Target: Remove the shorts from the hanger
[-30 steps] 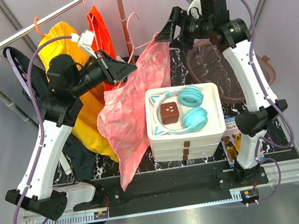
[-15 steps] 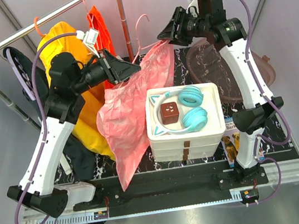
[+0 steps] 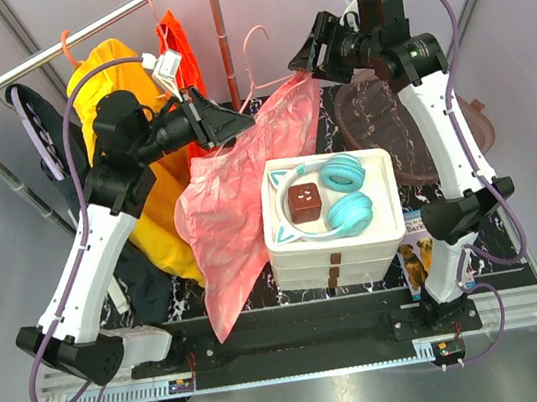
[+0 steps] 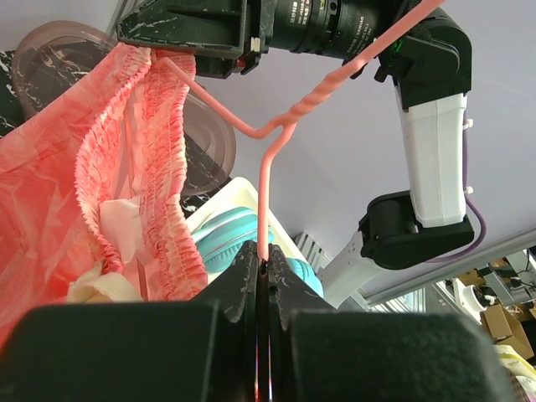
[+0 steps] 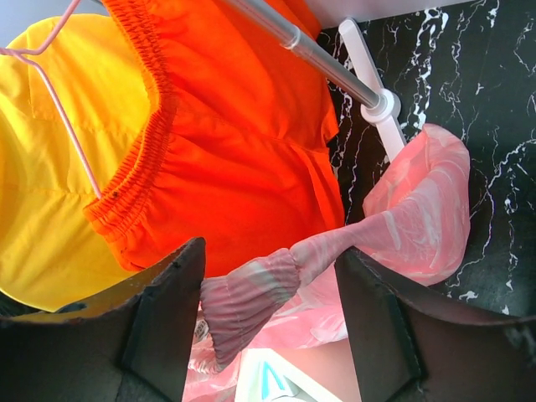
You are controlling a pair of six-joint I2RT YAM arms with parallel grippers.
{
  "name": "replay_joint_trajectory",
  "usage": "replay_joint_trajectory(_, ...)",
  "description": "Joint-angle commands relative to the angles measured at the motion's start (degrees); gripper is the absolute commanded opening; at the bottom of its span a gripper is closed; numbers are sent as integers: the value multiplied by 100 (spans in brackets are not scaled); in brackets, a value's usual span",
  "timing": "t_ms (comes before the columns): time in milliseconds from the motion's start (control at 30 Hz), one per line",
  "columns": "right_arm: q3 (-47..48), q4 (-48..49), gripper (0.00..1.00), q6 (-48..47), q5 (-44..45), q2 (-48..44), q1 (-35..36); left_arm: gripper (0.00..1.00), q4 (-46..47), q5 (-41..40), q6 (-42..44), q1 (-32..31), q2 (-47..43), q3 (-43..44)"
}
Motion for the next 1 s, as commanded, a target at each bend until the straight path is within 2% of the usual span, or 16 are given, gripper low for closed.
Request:
replay_joint_trajectory(0, 11, -71, 70, -85, 123, -370, 0, 0, 546, 194, 44, 85, -179, 170)
replay_joint_trajectory(167, -200, 8, 67, 82, 18, -572, 8, 0, 529, 142, -44, 164, -171, 109)
replay_joint_trajectory(333, -227, 219, 73, 302, -457, -634, -26, 0, 529, 72, -105, 173, -92, 82)
replay_joint_trajectory(500, -587, 359, 71, 328, -649, -713, -176, 0, 783, 124, -351, 199, -48, 29)
replay_joint_trajectory(667, -807, 641, 57, 416, -975, -599, -255, 0, 995, 177, -475, 208, -100, -76)
replay_joint_trajectory(767, -807, 685, 53, 399, -984, -529, -255, 0, 1064, 264, -501, 217, -92, -76)
replay_joint_trajectory(867, -676, 685, 37, 355, -976, -406, -255, 0, 1240, 379, -589, 208, -100, -172)
replay_joint_trajectory(900, -597, 676, 27, 346, -871, -362, -255, 0, 1284, 422, -615, 217, -126, -251)
replay_joint_trajectory(967, -500, 659, 16, 346, -748, -318, -264, 0, 1346, 501, -624, 208, -153, -278)
